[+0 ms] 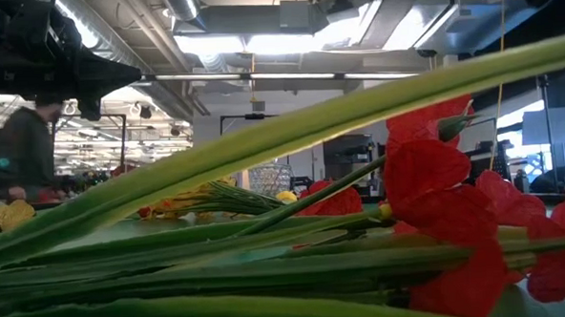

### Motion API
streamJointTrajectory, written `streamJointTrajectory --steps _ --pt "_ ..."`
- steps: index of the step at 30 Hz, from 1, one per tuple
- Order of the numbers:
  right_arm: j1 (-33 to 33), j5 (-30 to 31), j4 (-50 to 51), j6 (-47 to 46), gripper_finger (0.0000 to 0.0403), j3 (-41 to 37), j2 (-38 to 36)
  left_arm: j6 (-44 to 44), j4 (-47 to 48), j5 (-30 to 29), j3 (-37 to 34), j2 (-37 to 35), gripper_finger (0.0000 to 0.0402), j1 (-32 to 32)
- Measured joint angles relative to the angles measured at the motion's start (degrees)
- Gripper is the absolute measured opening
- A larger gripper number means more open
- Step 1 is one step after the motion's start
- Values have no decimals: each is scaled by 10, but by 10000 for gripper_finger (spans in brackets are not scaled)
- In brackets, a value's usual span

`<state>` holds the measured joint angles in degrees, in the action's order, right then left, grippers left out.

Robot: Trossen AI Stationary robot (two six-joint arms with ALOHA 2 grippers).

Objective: Sort flowers into vase by color
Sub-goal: Put the top right red flower into the red vase

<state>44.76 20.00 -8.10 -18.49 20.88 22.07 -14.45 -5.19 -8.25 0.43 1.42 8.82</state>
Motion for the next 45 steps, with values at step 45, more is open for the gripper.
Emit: streamJointTrajectory --steps 45 --pt "276 384 -83 -16 90 0 193 0 0 0 0 0 5 0"
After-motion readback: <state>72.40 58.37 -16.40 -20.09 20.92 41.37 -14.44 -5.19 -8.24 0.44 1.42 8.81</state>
